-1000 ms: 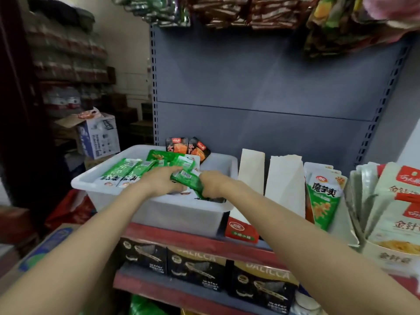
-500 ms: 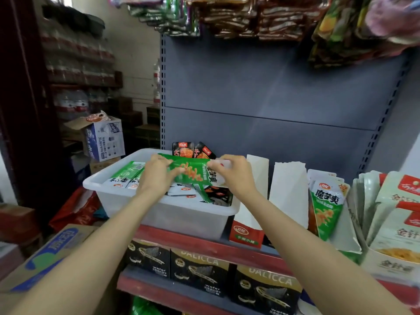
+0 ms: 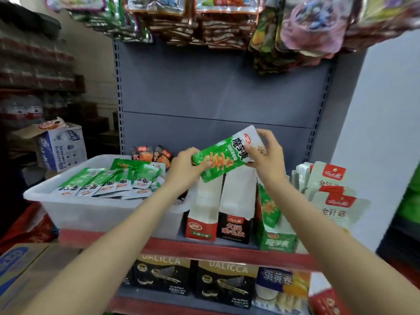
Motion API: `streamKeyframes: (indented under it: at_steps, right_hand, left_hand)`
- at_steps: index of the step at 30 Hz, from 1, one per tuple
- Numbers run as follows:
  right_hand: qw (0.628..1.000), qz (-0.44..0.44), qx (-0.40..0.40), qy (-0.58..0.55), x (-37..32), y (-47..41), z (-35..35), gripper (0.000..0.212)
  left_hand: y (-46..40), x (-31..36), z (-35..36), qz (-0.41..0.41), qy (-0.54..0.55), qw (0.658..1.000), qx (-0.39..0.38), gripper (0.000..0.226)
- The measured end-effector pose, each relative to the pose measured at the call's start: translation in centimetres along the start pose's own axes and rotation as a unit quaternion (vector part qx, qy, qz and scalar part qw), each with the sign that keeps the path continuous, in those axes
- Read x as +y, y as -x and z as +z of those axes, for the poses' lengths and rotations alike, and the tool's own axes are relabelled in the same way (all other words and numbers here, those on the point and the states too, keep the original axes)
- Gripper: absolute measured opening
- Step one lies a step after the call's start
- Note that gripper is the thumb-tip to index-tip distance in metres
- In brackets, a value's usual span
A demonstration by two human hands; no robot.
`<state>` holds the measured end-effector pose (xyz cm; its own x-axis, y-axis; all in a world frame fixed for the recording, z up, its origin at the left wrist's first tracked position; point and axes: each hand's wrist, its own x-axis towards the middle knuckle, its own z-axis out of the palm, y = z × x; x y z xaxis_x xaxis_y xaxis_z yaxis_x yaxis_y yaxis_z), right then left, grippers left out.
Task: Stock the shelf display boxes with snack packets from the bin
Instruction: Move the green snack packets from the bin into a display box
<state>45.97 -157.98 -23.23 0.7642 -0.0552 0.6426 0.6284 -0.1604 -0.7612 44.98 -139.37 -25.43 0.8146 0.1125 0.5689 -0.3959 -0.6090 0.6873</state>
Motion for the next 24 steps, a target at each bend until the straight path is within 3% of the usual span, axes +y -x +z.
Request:
streamKeyframes:
  at_steps: [7,12,18,24]
  right_hand:
    - [0.975,-0.042,0.025,0.217,-0.6,-1.7,-8.8,0.022]
    - [0.940,-0.038,0.010,0.339,-1.2,-3.5,-12.4,0.026]
    - [0.891,-0.041,-0.094,0.443,-0.1,-4.1,-11.8,0.028]
    - [0.819,0.038,-0.238,0.521,1.4,-5.3,-9.2,0.022]
  left_hand:
    - [-0.7,3.9,8.6,-0.004,0.045,0.995,-0.091,0.044]
    - [-1.4,5.0,11.8,-0.070,0.017,0.988,-0.140,0.051]
    - [-1.9,4.1,13.5,-0.142,0.000,0.963,-0.227,0.069]
    - [-1.5,4.2,13.7,-0.179,0.044,0.929,-0.319,0.071]
